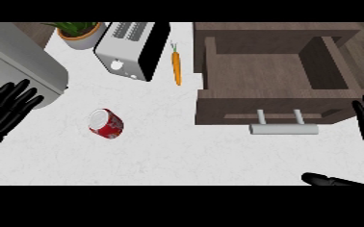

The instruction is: Pick up the can, place it into the drawer and close the drawer

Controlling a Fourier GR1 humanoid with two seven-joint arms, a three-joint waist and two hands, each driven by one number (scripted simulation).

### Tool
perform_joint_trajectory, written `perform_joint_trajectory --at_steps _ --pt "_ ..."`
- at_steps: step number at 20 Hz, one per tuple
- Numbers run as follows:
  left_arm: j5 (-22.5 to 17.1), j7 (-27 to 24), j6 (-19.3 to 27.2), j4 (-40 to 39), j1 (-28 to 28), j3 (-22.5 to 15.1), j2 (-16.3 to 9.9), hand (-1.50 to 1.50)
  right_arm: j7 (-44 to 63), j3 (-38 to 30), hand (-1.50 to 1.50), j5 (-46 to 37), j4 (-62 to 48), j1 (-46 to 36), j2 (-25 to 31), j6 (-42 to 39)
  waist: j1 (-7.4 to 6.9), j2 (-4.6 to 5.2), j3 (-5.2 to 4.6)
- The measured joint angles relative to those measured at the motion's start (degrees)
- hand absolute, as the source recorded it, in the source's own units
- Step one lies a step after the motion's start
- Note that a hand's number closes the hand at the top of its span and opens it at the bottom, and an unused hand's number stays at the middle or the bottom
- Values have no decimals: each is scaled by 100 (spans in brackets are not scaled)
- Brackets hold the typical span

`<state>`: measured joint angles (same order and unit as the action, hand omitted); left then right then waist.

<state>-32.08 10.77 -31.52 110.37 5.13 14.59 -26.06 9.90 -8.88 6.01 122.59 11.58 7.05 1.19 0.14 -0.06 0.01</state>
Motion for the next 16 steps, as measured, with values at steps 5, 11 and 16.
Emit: perform_joint_trajectory --at_steps 5,11,16 --pt "-403 240 -308 -8 104 387 -133 -150 -260 -317 -150 269 23 408 -10 -346 -4 -3 0" --pt "-1198 740 -282 98 332 755 -248 -150 -535 -805 -150 718 -68 711 91 -808 -8 -5 1" --pt "-1730 1219 -39 -213 72 744 -309 -150 -659 -973 -150 832 -166 813 55 -1030 10 0 1"
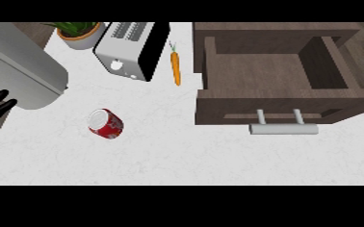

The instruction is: Pick up the can, place it into the drawer and close the drawer

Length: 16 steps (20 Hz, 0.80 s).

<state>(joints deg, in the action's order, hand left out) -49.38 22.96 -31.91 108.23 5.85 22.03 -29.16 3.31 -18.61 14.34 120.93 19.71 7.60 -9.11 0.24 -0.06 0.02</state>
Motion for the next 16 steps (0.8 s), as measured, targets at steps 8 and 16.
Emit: perform_joint_trajectory --at_steps 8,16 --pt "-271 604 428 -250 -438 -270 140 -150 75 -513 -150 474 102 179 75 -431 11 0 -1" --pt "452 506 633 -653 -815 -697 692 -150 192 -956 -150 798 186 316 79 -779 20 4 -2"
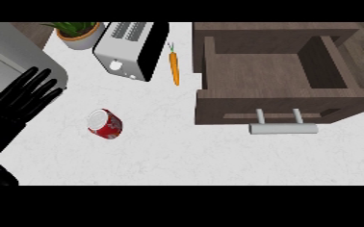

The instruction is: Pick up the can, place it into the drawer and close the drawer

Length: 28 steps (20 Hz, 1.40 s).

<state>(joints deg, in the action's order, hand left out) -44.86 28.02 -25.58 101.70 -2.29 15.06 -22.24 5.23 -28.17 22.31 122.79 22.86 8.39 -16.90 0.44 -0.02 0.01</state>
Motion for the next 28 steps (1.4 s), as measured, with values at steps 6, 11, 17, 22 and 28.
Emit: perform_joint_trajectory --at_steps 6,11,17,22,28 --pt "655 -373 -242 -555 -132 -144 255 -150 33 -321 -150 182 137 245 -104 -381 4 -2 -1" --pt "1422 -923 -305 -1035 -225 -332 587 -150 -44 -416 -150 112 -12 132 -219 -564 -4 1 -1" --pt "2231 -1689 -321 -1661 -177 -440 859 -150 -54 -580 -150 121 16 231 -379 -808 -4 1 -1" --pt "2646 -2375 -405 -2437 -324 -287 826 -150 72 -774 -150 281 22 173 -346 -919 -1 3 -1" --pt "3113 -3192 -508 -3459 -525 -157 693 -150 123 -925 -150 297 62 156 -455 -1067 4 5 -2"
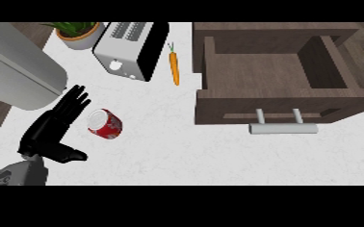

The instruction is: Pick up the can, place it into the drawer and close the drawer

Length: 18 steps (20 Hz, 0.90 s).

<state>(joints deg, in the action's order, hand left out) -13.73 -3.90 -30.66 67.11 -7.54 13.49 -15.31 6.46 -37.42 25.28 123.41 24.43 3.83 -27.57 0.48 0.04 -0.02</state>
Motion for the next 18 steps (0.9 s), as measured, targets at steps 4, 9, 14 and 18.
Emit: perform_joint_trajectory --at_steps 4,9,14,18 --pt "392 -624 18 -829 -235 3 -54 -150 79 -52 -150 21 -3 -141 -14 -4 3 1 -2" --pt "781 -1426 -65 -1951 -561 18 -207 -150 208 -140 -150 95 184 -49 -143 -111 19 5 -3" --pt "1002 -1968 -153 -3064 -1004 43 -281 -150 267 -340 -150 228 33 -178 -5 -202 30 9 -6" --pt "1172 -2368 -144 -3764 -1301 16 -228 -150 367 -373 -150 309 191 -122 -110 -250 44 13 -5"
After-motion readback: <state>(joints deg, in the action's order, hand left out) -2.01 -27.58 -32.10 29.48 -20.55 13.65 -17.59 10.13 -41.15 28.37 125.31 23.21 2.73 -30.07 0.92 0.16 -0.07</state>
